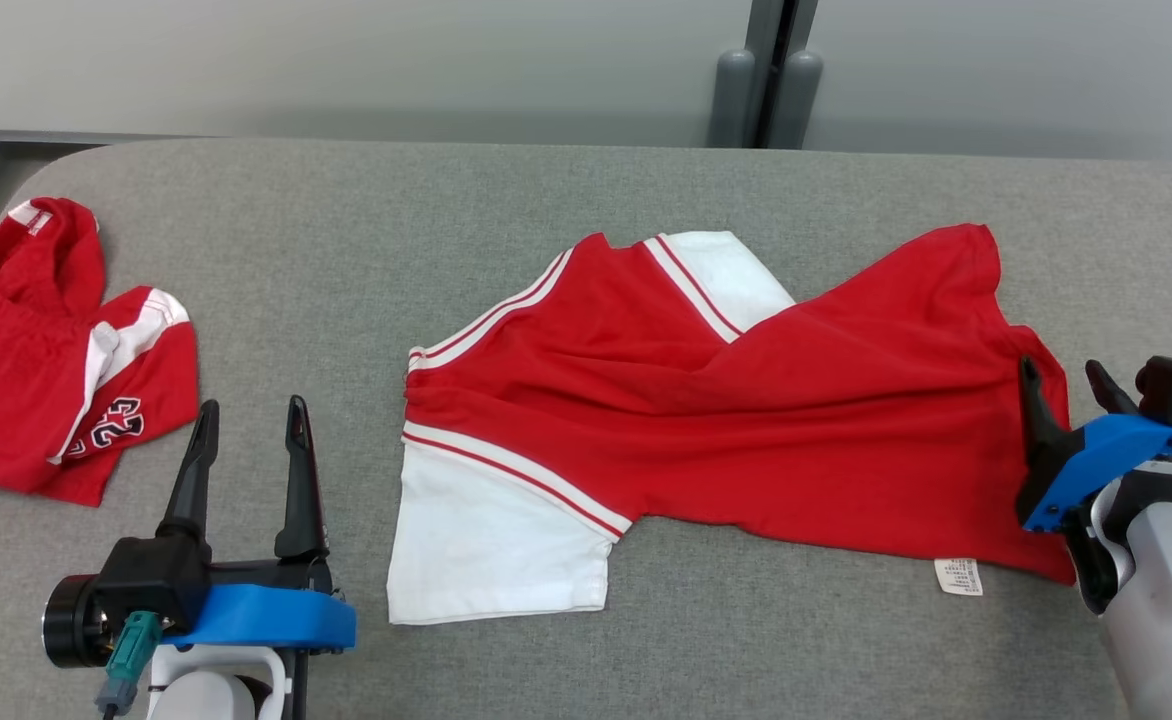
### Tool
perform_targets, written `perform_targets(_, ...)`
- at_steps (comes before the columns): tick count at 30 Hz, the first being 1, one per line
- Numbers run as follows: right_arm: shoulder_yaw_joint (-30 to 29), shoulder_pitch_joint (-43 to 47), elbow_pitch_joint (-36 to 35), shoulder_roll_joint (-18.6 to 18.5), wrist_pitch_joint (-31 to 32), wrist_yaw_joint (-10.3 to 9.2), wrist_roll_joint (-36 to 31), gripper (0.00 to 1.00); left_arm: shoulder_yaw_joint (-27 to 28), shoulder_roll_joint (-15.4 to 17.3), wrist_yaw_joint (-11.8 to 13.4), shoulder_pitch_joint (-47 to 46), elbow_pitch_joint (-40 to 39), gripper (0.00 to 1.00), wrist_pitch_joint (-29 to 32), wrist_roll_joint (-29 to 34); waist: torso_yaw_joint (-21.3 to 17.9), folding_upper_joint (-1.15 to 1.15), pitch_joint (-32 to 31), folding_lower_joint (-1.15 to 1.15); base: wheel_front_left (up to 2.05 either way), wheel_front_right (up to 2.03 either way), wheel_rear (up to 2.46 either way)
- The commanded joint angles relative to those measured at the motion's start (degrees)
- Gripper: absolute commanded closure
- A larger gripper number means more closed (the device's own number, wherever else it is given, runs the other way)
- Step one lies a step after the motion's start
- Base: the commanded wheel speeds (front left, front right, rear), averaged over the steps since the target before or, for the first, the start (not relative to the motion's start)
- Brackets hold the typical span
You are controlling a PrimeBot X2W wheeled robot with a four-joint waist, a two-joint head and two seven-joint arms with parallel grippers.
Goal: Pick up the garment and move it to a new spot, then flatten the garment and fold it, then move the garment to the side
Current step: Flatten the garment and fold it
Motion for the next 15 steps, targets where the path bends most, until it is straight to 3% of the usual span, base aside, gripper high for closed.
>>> perform_targets(1, -0.2, 1.8, -0.9, -0.2, -0.7, 0.00, -0.2, 0.00, 0.3, -0.1, 0.2, 0.3, 0.0, 0.00, -0.3, -0.3, -0.7, 0.00, -0.7, -0.01, 0.00, 0.00, 0.00)
perform_targets(9, -4.5, 11.6, -19.5, 3.3, -0.9, 0.01, -0.5, 0.00, 1.0, -0.1, 0.3, 2.0, -0.1, 0.00, -0.3, 0.0, -3.4, 0.00, -3.9, -0.01, 0.00, 0.00, 0.00)
perform_targets(15, -3.3, 20.1, -32.8, 6.9, -1.0, 0.01, -3.0, 0.00, 1.9, -0.1, 0.3, 3.7, 0.0, 0.00, -0.3, -0.1, -5.3, 0.00, -5.6, -0.01, 0.00, 0.00, 0.00)
